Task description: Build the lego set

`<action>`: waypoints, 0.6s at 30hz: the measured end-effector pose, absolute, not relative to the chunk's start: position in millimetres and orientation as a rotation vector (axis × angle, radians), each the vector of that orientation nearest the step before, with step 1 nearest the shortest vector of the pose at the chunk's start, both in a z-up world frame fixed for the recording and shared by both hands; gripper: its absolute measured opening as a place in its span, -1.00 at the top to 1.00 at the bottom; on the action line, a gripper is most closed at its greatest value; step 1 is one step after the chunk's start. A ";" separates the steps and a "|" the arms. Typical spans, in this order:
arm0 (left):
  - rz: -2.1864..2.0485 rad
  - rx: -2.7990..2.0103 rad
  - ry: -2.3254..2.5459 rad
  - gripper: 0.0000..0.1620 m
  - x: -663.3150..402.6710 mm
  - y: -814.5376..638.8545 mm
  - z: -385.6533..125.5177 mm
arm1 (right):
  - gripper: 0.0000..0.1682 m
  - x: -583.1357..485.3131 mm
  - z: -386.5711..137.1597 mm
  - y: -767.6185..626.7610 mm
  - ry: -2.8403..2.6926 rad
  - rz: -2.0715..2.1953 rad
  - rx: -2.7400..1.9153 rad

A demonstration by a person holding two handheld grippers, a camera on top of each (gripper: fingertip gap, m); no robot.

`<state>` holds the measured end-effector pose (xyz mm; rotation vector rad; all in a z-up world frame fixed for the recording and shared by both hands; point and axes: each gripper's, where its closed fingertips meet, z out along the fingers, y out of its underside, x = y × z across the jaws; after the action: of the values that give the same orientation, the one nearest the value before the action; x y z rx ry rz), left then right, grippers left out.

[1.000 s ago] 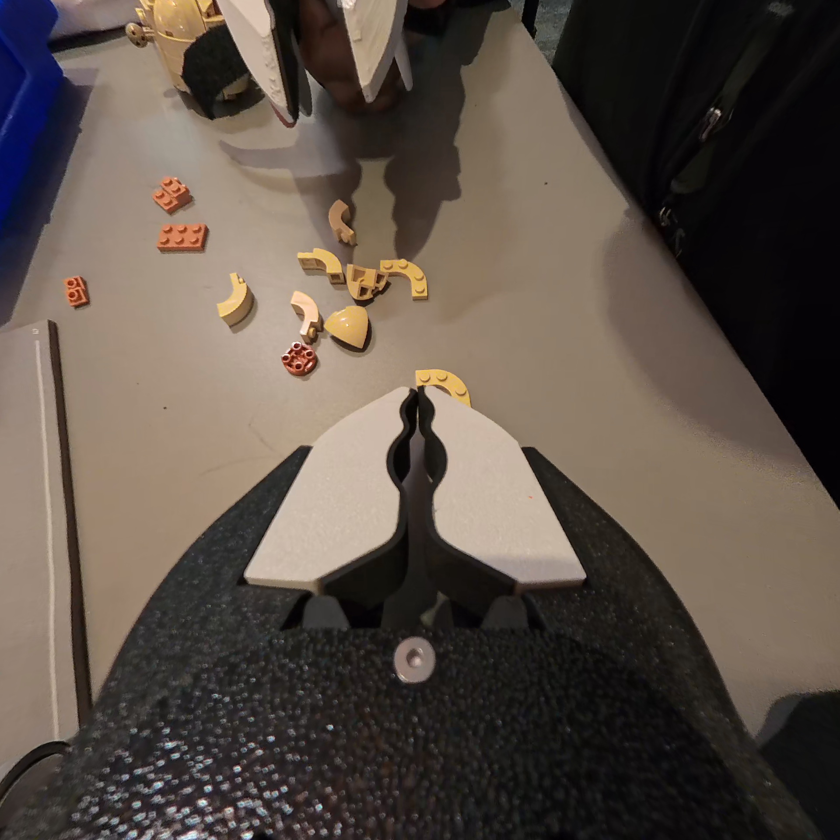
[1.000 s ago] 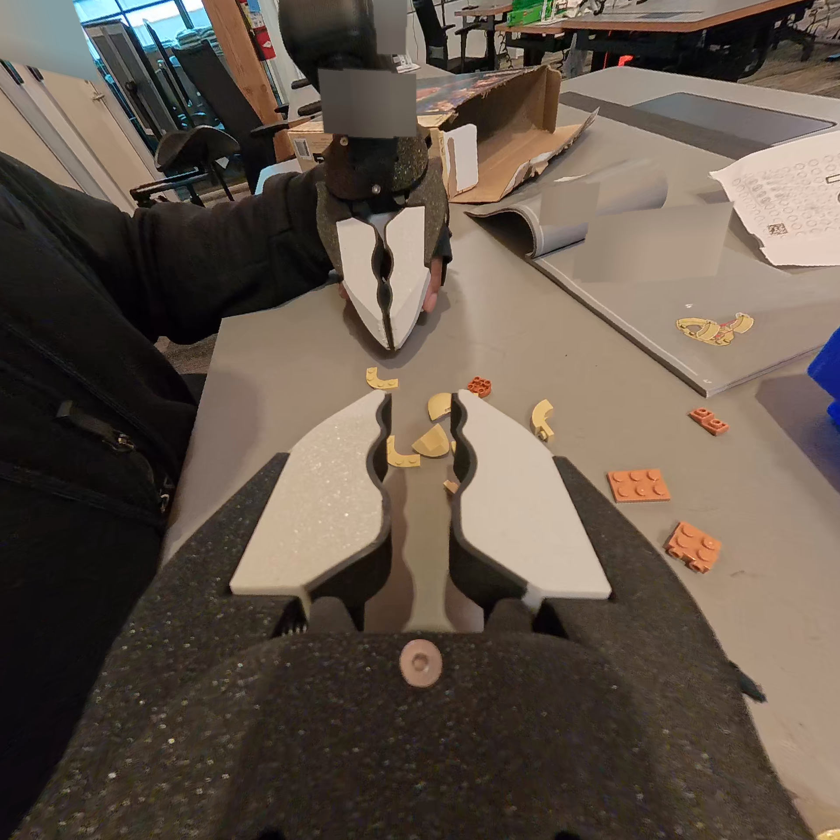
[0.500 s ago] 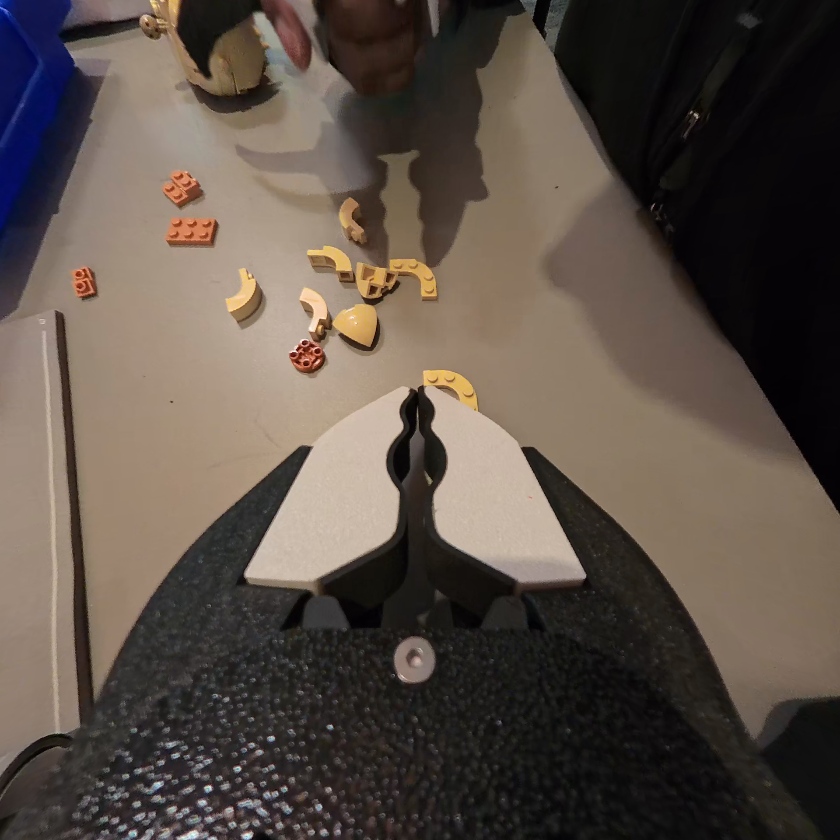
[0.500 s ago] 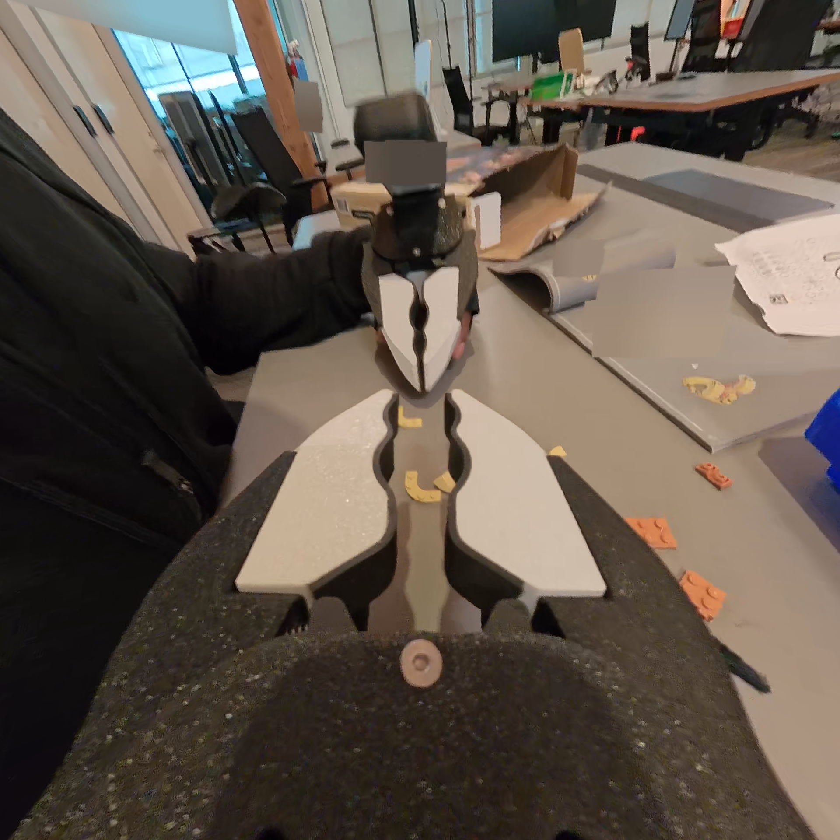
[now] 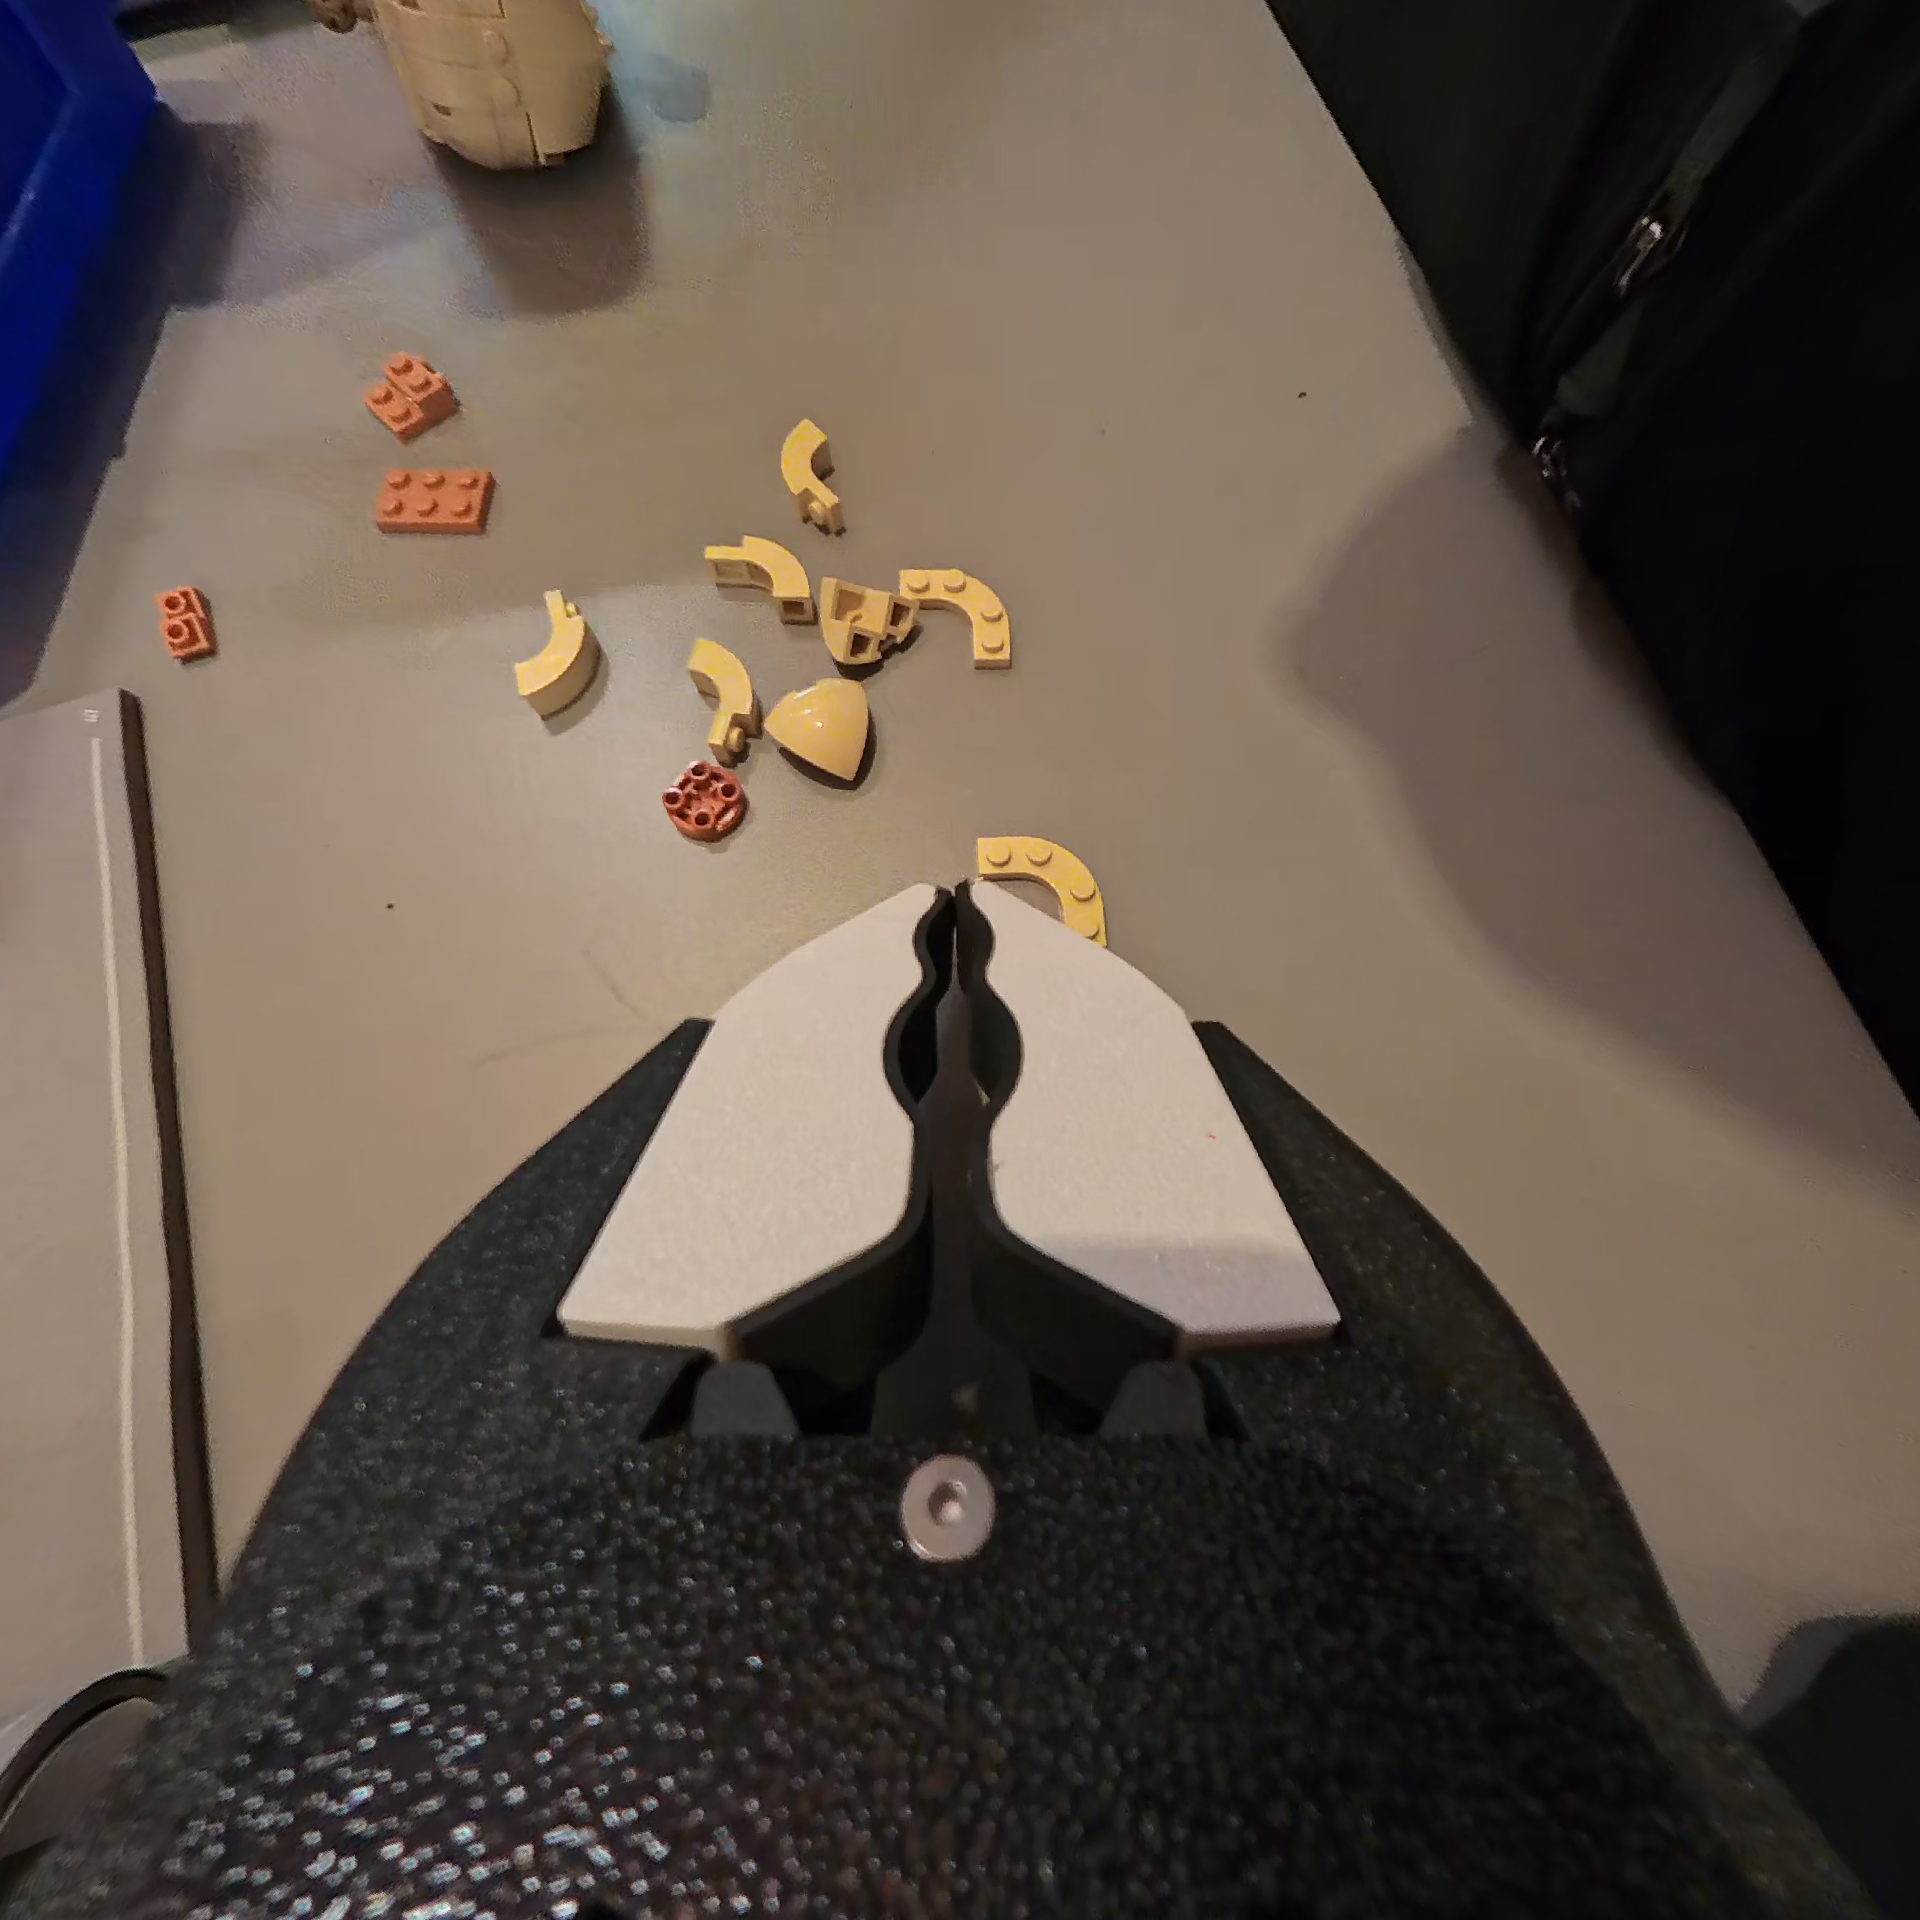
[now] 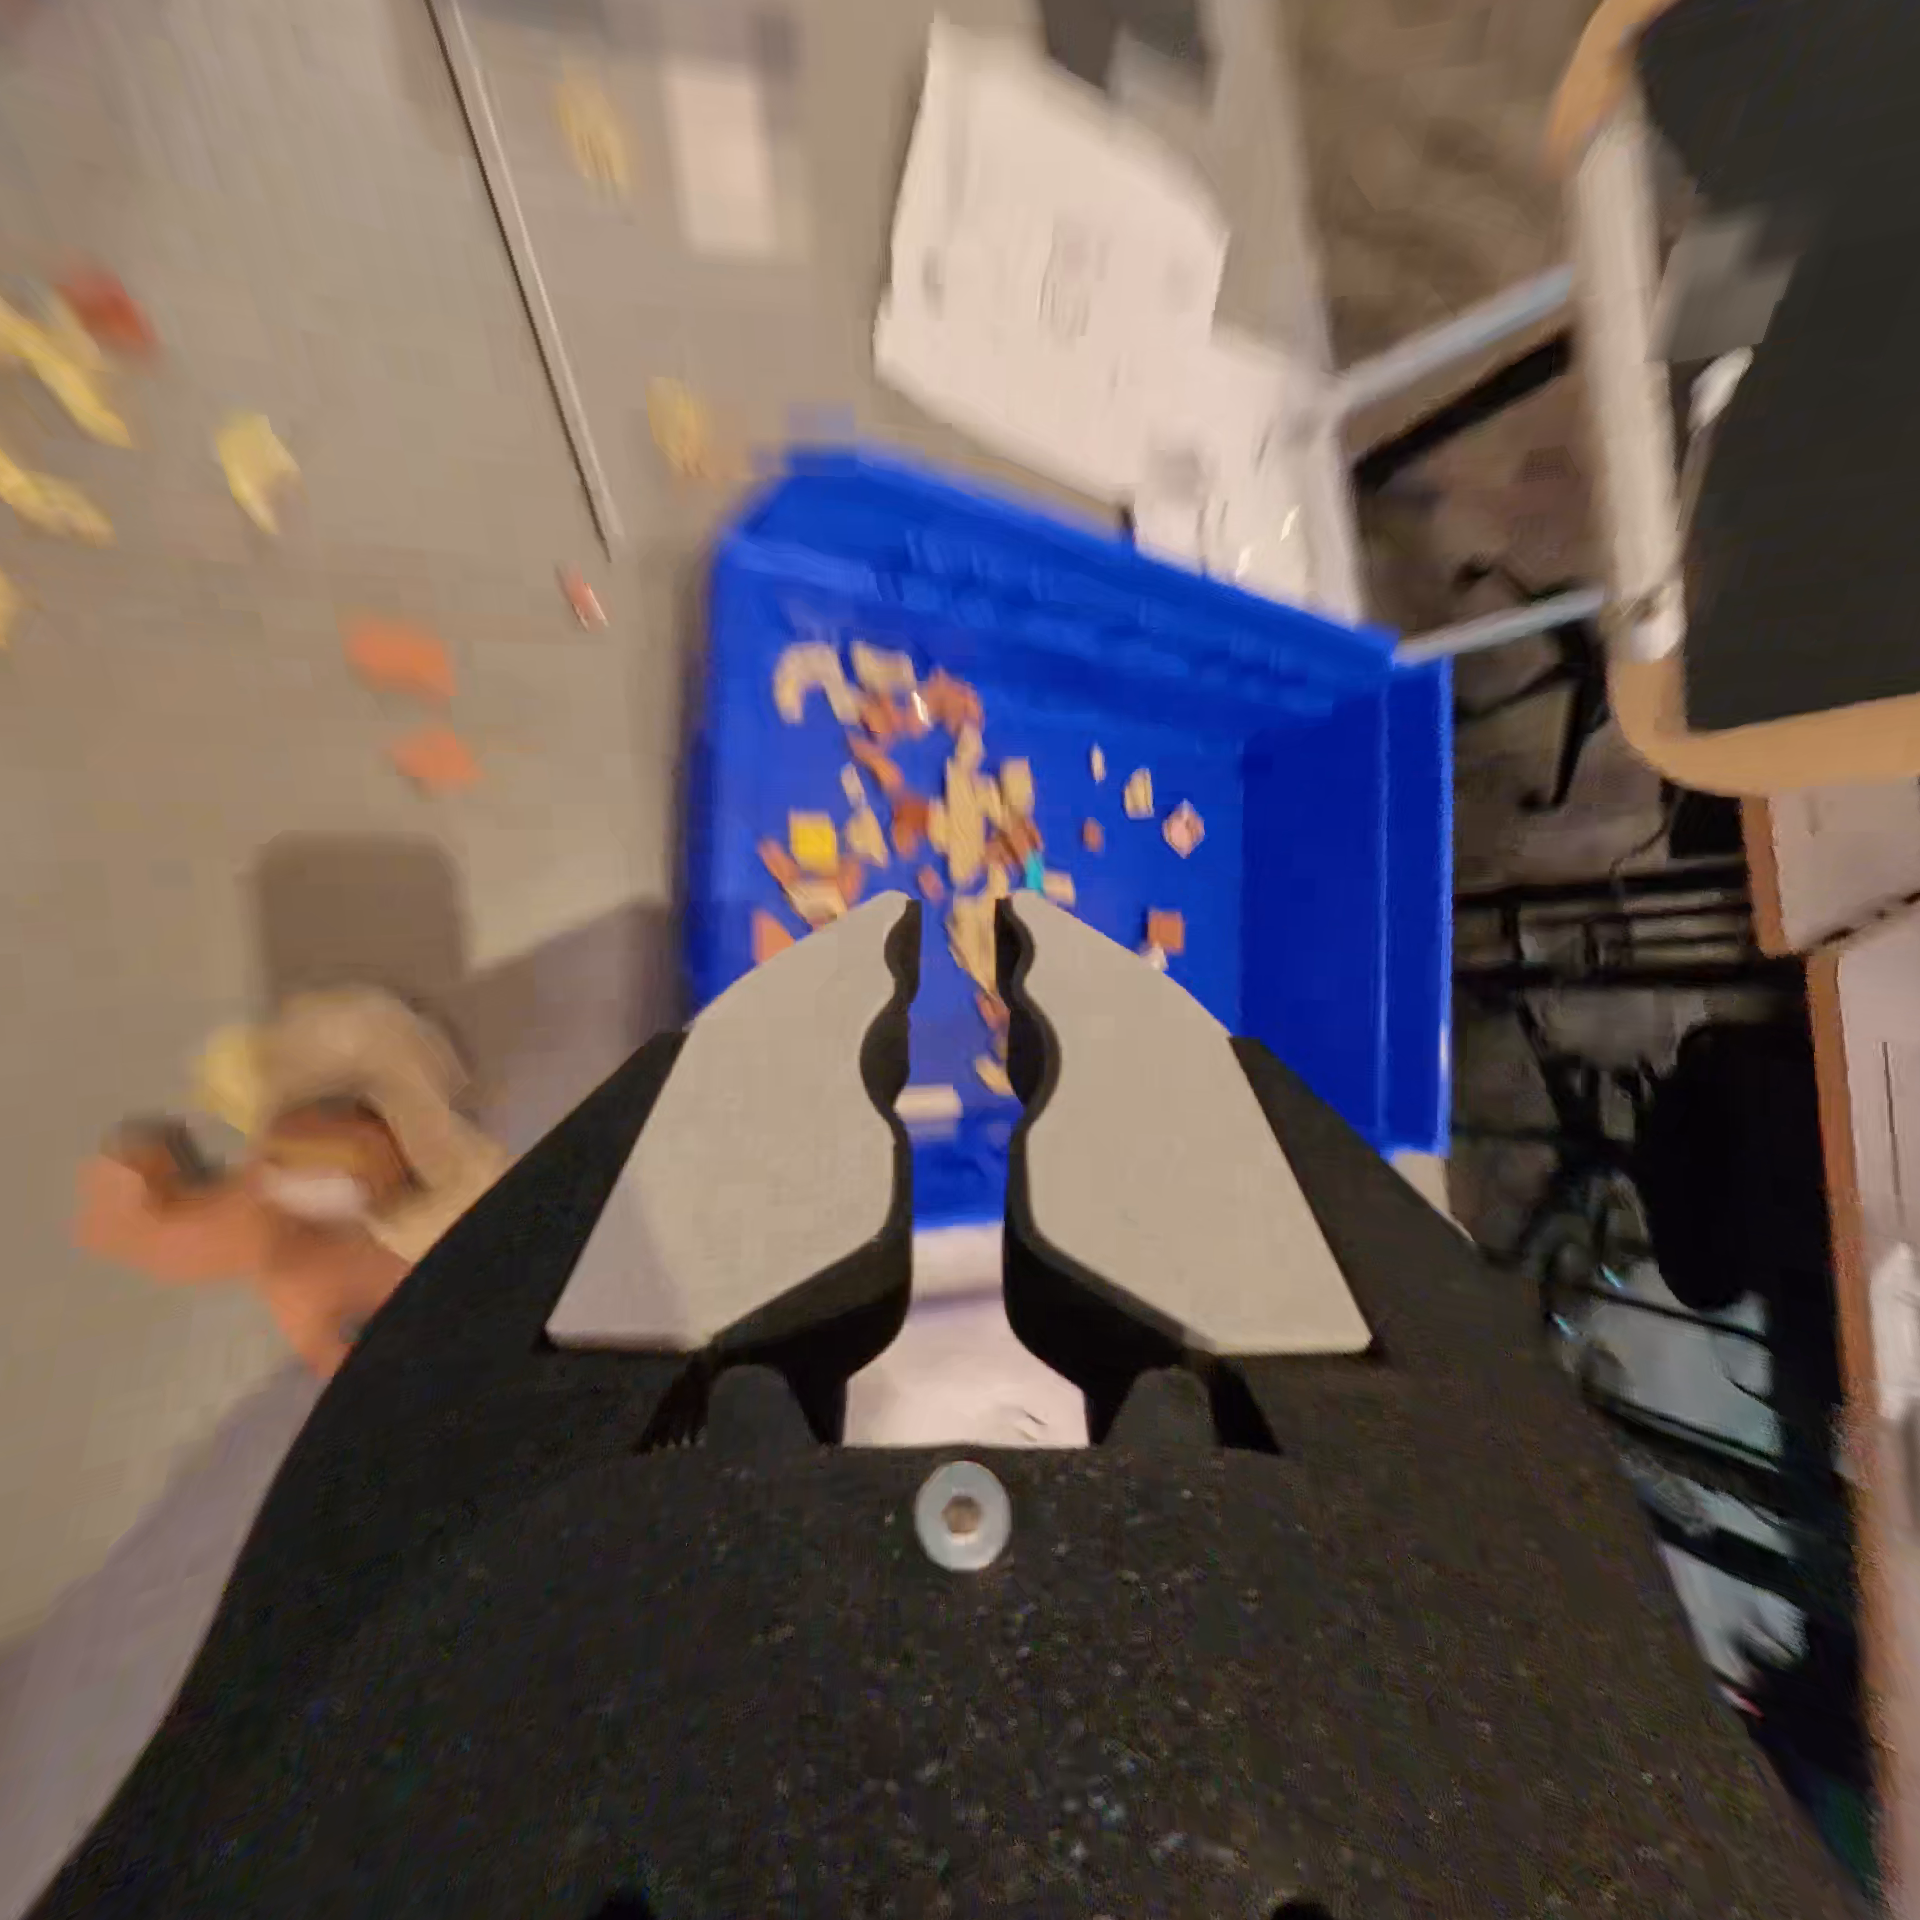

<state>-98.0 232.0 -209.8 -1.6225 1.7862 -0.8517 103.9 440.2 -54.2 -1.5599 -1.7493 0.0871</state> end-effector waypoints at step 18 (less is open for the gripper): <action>-0.882 -1.628 1.772 0.99 -98.5 232.4 -207.8 | 0.77 167.0 -219.6 584.9 -2.771 -0.774 -1.962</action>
<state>-98.5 232.4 -207.8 -1.6277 1.7722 -0.8818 167.0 584.9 -219.6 -1.9619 -2.7707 -0.7742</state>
